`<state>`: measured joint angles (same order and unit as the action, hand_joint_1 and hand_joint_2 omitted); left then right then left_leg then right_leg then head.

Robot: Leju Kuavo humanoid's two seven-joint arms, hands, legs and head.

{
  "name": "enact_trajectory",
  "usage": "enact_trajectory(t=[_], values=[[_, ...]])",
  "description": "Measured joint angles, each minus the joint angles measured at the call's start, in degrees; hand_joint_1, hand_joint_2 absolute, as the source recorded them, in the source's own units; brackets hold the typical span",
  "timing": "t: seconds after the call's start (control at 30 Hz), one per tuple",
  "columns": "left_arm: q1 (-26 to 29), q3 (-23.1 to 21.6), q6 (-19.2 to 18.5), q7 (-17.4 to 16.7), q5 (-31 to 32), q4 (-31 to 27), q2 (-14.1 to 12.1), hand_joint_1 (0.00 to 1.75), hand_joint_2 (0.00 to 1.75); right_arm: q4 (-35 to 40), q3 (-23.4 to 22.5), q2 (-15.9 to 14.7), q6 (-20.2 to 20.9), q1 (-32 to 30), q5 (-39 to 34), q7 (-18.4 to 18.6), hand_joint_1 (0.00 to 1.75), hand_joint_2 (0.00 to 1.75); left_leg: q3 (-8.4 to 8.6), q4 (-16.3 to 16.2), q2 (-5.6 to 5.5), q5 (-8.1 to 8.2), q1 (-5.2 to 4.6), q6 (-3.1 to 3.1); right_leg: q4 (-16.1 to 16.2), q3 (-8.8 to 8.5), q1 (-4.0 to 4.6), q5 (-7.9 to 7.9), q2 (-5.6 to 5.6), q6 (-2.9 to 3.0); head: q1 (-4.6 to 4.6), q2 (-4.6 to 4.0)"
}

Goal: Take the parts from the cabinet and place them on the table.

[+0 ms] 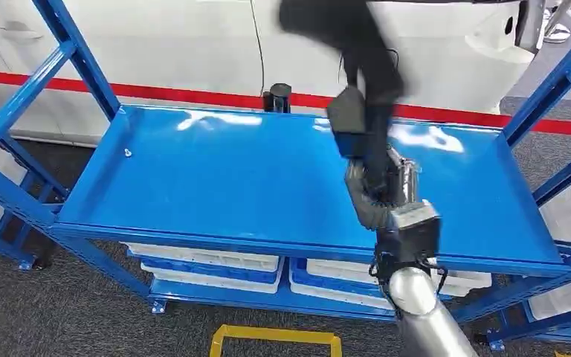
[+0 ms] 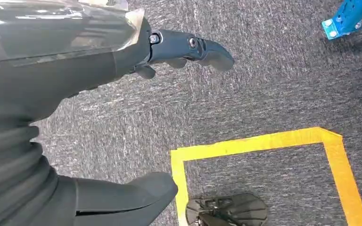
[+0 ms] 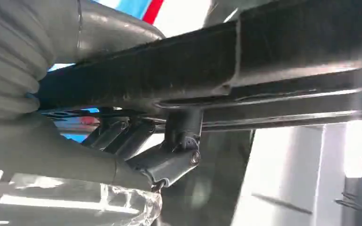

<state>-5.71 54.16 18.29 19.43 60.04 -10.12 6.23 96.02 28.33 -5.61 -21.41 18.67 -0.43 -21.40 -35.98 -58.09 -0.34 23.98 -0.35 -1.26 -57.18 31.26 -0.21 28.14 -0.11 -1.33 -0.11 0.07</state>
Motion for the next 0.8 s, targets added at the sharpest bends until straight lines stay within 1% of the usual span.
enact_trajectory(t=[0.07,0.13,0.27,0.37,0.43,0.53,0.67,0.7,0.73,0.77,0.8], values=[[0.33,0.17,-0.09,0.22,-0.24,0.00,-0.04,0.00,1.75,2.93,0.00,-1.12,5.15,-1.35,-4.05,-1.27,1.71,1.75,-0.06,0.00,0.02,0.00,-0.01,0.00,0.00,-0.22,0.00,-0.02,0.02,-0.01,0.00,0.00],[0.52,0.26,-0.11,0.24,-0.57,0.00,-0.07,0.00,1.75,4.83,0.22,-1.78,6.66,-2.11,-4.88,-1.61,1.71,1.75,-0.06,0.00,0.04,0.00,-0.01,0.00,0.00,-0.23,0.00,-0.02,0.05,-0.02,-0.02,0.00],[0.65,0.28,-0.13,0.26,-0.64,0.00,-0.07,0.00,1.75,6.92,0.50,-2.76,11.21,-2.70,-9.61,-1.79,1.71,1.75,-0.06,0.00,0.03,0.00,0.01,0.00,0.00,-0.19,0.01,0.00,0.03,0.00,0.00,0.00],[0.79,0.35,-0.17,0.46,-0.92,0.00,-0.07,0.00,1.75,8.43,0.57,-3.37,20.17,-3.39,-16.96,-1.35,1.71,1.75,-0.05,0.00,0.05,0.00,0.01,0.00,0.00,-0.20,0.01,-0.01,0.03,0.00,0.00,0.00],[0.86,0.44,-0.68,0.96,-1.31,0.00,-0.07,0.00,1.75,9.46,0.77,-3.39,23.49,-4.11,-18.74,-1.04,1.71,1.75,-0.05,0.00,0.04,0.00,0.01,0.00,0.00,-0.18,0.01,0.00,0.03,0.00,-0.02,0.00],[0.90,1.01,-1.40,1.44,-1.84,0.00,-0.09,0.00,1.75,10.79,1.05,-3.55,24.88,-5.25,-18.69,-1.02,1.71,1.75,-0.07,-0.13,0.00,0.22,-0.15,-0.16,0.10,-0.33,-0.23,0.02,0.01,-0.13,0.00,0.00],[0.94,1.70,-1.92,1.84,-2.30,0.00,-0.17,0.00,1.75,11.73,1.03,-3.83,24.93,-6.51,-18.23,-1.07,1.71,1.75,-0.04,-0.16,-0.02,0.45,-0.50,-0.53,0.11,-0.37,-0.56,0.11,0.01,-0.42,0.00,0.00],[0.94,1.73,-1.95,1.99,-2.36,0.00,-0.17,0.00,1.75,11.90,1.01,-3.90,24.95,-6.63,-18.21,-1.07,1.71,1.75,-0.02,-0.18,-0.03,0.46,-0.64,-0.70,0.12,-0.41,-0.72,0.09,0.02,-0.62,-0.02,0.00],[0.94,1.75,-1.95,2.06,-2.39,0.00,-0.22,0.00,1.75,12.08,0.96,-3.96,24.95,-6.73,-18.17,-1.07,1.71,1.75,0.01,-0.19,-0.03,0.20,-0.79,-1.01,0.18,-0.48,-0.83,-0.16,0.02,-0.98,-0.02,0.00],[0.94,1.75,-1.97,2.12,-2.43,0.00,-0.22,0.00,1.75,12.28,0.88,-4.00,24.99,-6.74,-18.17,-1.07,1.71,1.75,0.14,0.22,0.04,-0.07,-0.67,-1.35,0.20,-0.51,-0.78,-0.18,0.03,-1.15,-0.04,0.00],[0.93,1.75,-2.03,2.12,-2.43,0.00,-0.17,0.00,1.75,12.41,0.72,-4.05,24.99,-6.83,-18.15,-1.07,1.71,1.75,0.44,0.86,0.30,-0.54,-0.07,-1.77,-0.49,-0.06,-0.94,0.59,0.04,-1.05,-0.07,0.00]])
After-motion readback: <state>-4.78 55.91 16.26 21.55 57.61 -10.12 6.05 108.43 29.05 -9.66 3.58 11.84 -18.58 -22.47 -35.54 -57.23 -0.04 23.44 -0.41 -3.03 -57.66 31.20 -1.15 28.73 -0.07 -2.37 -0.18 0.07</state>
